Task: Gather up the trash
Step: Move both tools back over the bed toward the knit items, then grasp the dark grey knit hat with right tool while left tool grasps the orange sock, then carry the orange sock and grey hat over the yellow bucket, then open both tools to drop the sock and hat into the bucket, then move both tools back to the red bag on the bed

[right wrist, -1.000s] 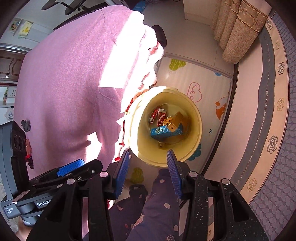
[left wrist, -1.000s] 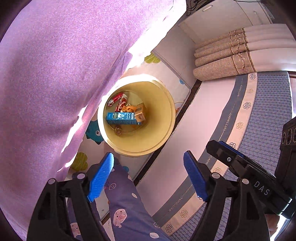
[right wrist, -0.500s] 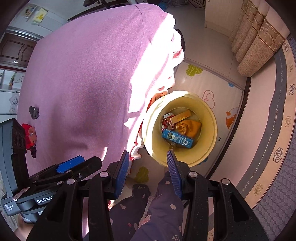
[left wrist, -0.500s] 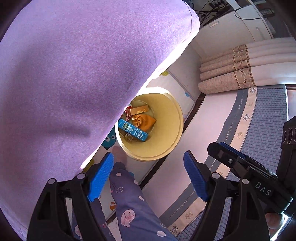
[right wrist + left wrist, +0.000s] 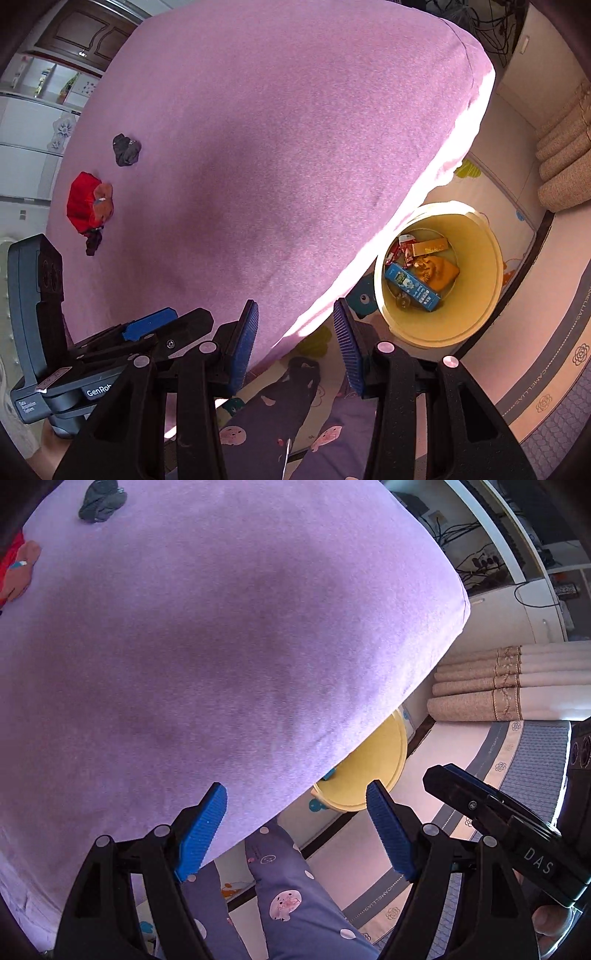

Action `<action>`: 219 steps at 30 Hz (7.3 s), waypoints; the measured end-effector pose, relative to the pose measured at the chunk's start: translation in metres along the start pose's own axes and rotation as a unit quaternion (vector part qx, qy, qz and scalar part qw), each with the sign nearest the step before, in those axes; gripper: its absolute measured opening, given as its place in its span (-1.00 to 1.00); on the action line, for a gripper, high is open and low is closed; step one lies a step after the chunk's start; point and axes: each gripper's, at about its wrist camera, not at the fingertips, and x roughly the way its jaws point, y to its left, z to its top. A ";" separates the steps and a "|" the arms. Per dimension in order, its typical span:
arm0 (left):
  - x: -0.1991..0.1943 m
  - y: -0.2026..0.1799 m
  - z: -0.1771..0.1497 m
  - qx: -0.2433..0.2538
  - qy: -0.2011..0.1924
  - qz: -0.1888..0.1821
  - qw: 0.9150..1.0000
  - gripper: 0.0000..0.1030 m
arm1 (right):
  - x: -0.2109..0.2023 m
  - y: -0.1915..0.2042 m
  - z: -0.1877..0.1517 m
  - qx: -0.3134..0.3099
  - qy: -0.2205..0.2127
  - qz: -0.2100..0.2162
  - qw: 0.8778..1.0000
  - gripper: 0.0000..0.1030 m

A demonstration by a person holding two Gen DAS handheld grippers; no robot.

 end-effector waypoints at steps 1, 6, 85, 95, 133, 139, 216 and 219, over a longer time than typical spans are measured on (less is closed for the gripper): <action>-0.006 0.011 -0.001 -0.009 -0.005 0.000 1.000 0.50 | 0.003 0.012 0.001 -0.010 0.001 0.001 1.000 -0.18; -0.031 0.063 -0.005 -0.041 -0.027 0.004 0.999 0.50 | 0.017 0.069 0.007 -0.053 0.006 0.004 0.999 -0.18; -0.046 0.281 0.167 -0.283 -0.094 0.015 0.954 -0.49 | 0.162 0.306 0.196 -0.222 0.078 0.043 0.971 -0.37; -0.045 0.243 0.127 -0.258 -0.086 -0.022 0.962 -0.49 | 0.133 0.286 0.150 -0.209 0.075 0.040 0.974 -0.36; -0.026 0.047 0.055 -0.045 -0.001 -0.044 0.998 -0.49 | -0.013 0.036 0.018 0.001 -0.040 0.011 0.999 -0.36; 0.010 -0.020 0.046 0.000 0.032 -0.041 0.999 -0.49 | -0.033 -0.043 0.011 0.047 -0.043 -0.003 0.998 -0.36; -0.097 0.201 0.009 -0.116 -0.059 -0.009 0.991 0.56 | 0.050 0.217 0.022 -0.097 0.003 0.052 0.994 -0.14; -0.105 0.219 0.012 -0.130 -0.067 -0.008 0.989 0.56 | 0.056 0.240 0.025 -0.117 0.005 0.052 0.992 -0.14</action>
